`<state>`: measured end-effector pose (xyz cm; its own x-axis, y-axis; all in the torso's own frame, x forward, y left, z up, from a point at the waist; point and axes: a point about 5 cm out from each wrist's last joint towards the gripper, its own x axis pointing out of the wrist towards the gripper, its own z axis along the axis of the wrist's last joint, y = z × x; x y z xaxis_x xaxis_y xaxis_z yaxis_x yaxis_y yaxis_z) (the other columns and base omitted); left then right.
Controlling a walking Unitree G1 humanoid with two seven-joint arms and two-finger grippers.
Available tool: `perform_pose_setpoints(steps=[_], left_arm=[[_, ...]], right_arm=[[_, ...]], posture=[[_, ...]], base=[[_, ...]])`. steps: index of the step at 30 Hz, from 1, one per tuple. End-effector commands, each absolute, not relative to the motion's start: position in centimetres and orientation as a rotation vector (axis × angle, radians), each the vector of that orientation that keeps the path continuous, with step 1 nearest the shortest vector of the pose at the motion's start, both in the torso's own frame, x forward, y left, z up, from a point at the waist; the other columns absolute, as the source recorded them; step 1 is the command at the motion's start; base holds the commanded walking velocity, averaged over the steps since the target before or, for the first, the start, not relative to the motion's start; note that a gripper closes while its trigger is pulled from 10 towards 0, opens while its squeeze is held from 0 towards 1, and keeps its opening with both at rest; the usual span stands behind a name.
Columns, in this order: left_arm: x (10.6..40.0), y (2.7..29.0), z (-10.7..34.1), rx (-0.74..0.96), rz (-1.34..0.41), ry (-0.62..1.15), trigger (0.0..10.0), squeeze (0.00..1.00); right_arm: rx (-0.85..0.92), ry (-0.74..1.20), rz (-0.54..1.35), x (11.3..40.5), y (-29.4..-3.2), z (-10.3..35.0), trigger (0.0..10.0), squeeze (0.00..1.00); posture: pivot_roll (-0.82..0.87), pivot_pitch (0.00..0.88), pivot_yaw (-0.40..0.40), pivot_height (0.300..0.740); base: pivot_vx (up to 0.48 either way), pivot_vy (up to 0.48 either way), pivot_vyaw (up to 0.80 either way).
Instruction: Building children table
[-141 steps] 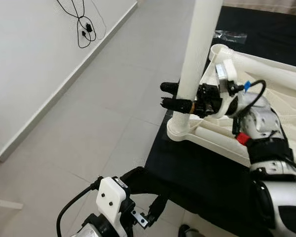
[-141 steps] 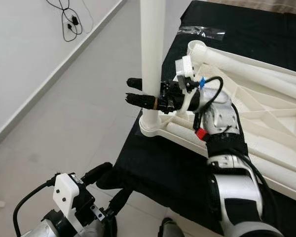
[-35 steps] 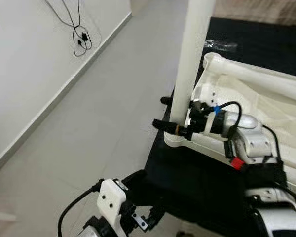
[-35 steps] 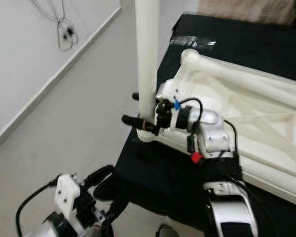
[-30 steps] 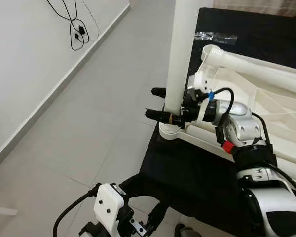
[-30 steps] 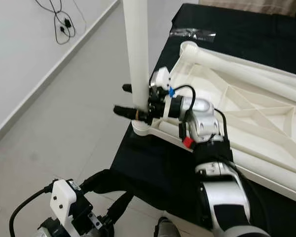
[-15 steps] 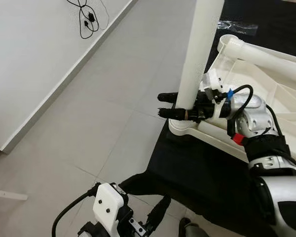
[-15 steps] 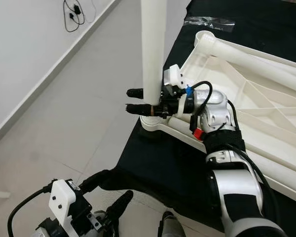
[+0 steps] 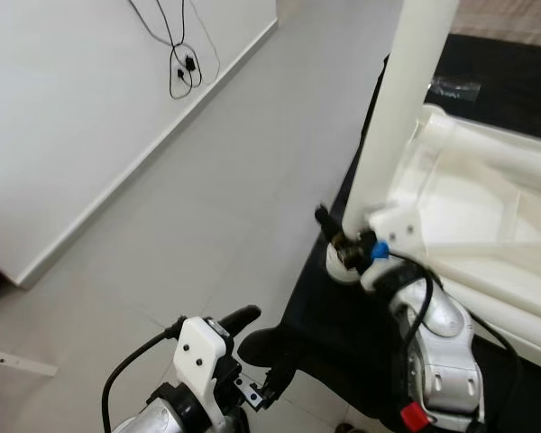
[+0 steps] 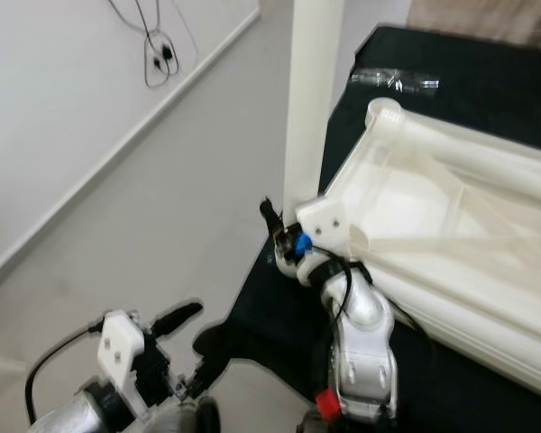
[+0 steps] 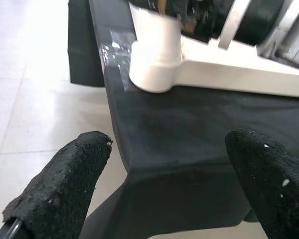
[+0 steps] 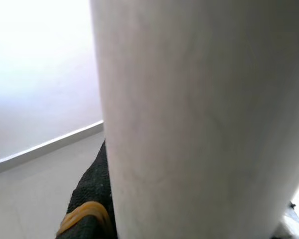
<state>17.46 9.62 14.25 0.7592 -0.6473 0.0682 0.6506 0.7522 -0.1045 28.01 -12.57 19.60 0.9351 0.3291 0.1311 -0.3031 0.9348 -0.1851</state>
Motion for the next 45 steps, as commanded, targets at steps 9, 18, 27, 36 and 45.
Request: perform_pose_setpoints(steps=[9, 18, 27, 36, 45], left_arm=[[17.5, 9.4, 13.7, -0.143, -0.686, -0.026, 10.0, 0.00], [17.2, 9.1, 13.8, -0.155, -0.699, -0.026, 10.0, 0.00], [15.8, 8.9, 14.1, -0.164, -0.700, -0.013, 10.0, 0.00], [14.6, 9.0, 14.3, -0.173, -0.695, 0.012, 10.0, 0.00], [14.8, 9.2, 14.3, -0.180, -0.709, 0.021, 10.0, 0.00]], right_arm=[[-0.095, -0.045, 0.537, 29.4, -12.6, 18.0, 10.0, 1.00], [-0.214, -0.144, 0.945, 31.0, -15.4, 22.3, 10.0, 0.89], [-0.351, -0.045, 1.298, 33.6, -15.0, 24.2, 10.0, 0.00], [-0.265, -0.103, 1.419, 35.4, -15.0, 27.7, 0.6, 0.00], [-0.238, -0.023, 1.461, 33.9, -18.5, 25.8, 0.0, 0.00]], posture=[[0.09, 0.229, 0.017, 0.740], [0.12, 0.251, 0.023, 0.740], [0.19, 0.297, 0.033, 0.740], [0.21, 0.328, 0.038, 0.740], [0.17, 0.325, 0.056, 0.740]], base=[[0.000, 0.000, 0.00], [0.000, 0.000, 0.00], [0.000, 0.000, 0.00], [0.000, 0.000, 0.00], [0.000, 0.000, 0.00]])
